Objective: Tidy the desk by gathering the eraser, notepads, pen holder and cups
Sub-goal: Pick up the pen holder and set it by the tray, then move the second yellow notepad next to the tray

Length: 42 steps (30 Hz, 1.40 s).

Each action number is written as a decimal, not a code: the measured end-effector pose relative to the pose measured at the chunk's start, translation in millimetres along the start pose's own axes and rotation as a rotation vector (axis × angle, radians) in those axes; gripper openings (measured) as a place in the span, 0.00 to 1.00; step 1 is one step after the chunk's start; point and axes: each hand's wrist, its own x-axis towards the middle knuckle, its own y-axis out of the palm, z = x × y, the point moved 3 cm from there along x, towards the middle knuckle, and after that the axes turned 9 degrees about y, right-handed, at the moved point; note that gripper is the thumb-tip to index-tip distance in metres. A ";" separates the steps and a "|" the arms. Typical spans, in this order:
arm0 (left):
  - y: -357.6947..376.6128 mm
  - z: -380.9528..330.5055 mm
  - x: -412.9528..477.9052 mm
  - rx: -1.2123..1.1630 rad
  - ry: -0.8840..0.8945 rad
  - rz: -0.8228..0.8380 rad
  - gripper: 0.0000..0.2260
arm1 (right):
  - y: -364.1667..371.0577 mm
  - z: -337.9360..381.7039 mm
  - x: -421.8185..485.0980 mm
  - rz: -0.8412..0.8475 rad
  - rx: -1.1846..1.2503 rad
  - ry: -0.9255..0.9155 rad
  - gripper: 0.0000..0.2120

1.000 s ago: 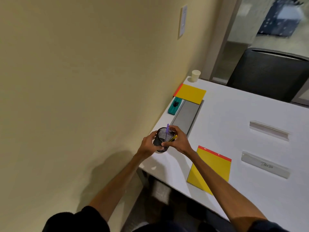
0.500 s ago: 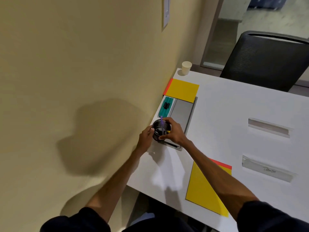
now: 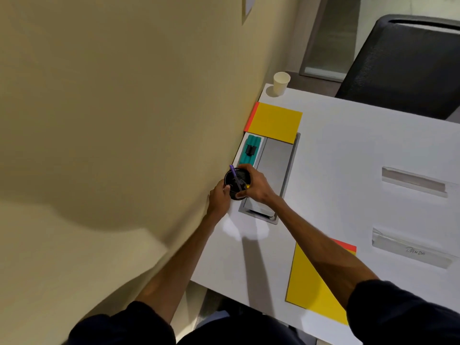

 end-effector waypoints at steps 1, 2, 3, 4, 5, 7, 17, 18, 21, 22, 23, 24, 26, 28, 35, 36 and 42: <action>0.0 -0.3 1.3 0.002 0.000 -0.002 0.15 | -0.2 -0.2 1.6 -0.001 -0.003 0.005 0.43; -0.2 -0.2 2.3 0.003 -0.002 -0.005 0.15 | 0.1 -0.1 2.8 0.002 -0.003 0.010 0.44; -0.6 0.2 3.0 0.003 -0.004 -0.008 0.15 | 0.6 0.3 3.8 0.008 -0.002 0.013 0.45; -0.8 0.9 3.5 0.002 -0.007 -0.010 0.15 | 1.2 0.9 4.4 0.015 -0.001 0.017 0.46; -0.9 1.7 3.8 0.002 -0.010 -0.012 0.16 | 1.6 1.4 4.7 0.021 -0.001 0.022 0.46; -1.1 3.9 3.6 0.007 -0.010 -0.014 0.16 | 2.8 2.1 5.3 0.030 -0.003 0.028 0.47; 6.0 17.1 -11.7 -0.045 -0.046 0.000 0.18 | 1.0 -15.8 -11.3 0.016 0.031 0.070 0.54; 8.7 18.9 -14.4 -0.063 -0.070 0.004 0.19 | 0.0 -20.2 -15.3 0.005 0.037 0.080 0.54; 20.2 22.0 -25.9 -0.082 -0.119 0.041 0.17 | -2.0 -36.2 -32.7 -0.029 0.056 0.125 0.52; 24.7 22.6 -29.4 -0.065 -0.122 0.065 0.16 | -2.0 -41.8 -39.5 -0.033 0.061 0.140 0.51; 30.2 22.4 -33.0 -0.048 -0.119 0.093 0.16 | -2.2 -48.0 -46.8 -0.040 0.065 0.154 0.50; 36.6 21.0 -36.2 -0.034 -0.114 0.125 0.15 | -3.1 -54.8 -54.6 -0.055 0.070 0.168 0.48; 52.1 15.4 -42.1 -0.025 -0.107 0.187 0.15 | -7.1 -70.0 -70.7 -0.100 0.074 0.203 0.45; 68.7 5.9 -47.9 0.012 -0.069 0.249 0.13 | -12.4 -86.3 -86.6 -0.147 0.075 0.244 0.42; 125.2 -32.4 -69.8 0.117 0.130 0.482 0.10 | -31.9 -137.7 -141.4 -0.301 0.178 0.380 0.39; 132.0 -36.1 -72.9 0.119 0.138 0.498 0.10 | -34.2 -143.9 -148.6 -0.323 0.196 0.401 0.38; 166.0 -54.0 -92.5 0.174 0.219 0.579 0.11 | -41.7 -181.0 -190.9 -0.426 0.219 0.524 0.37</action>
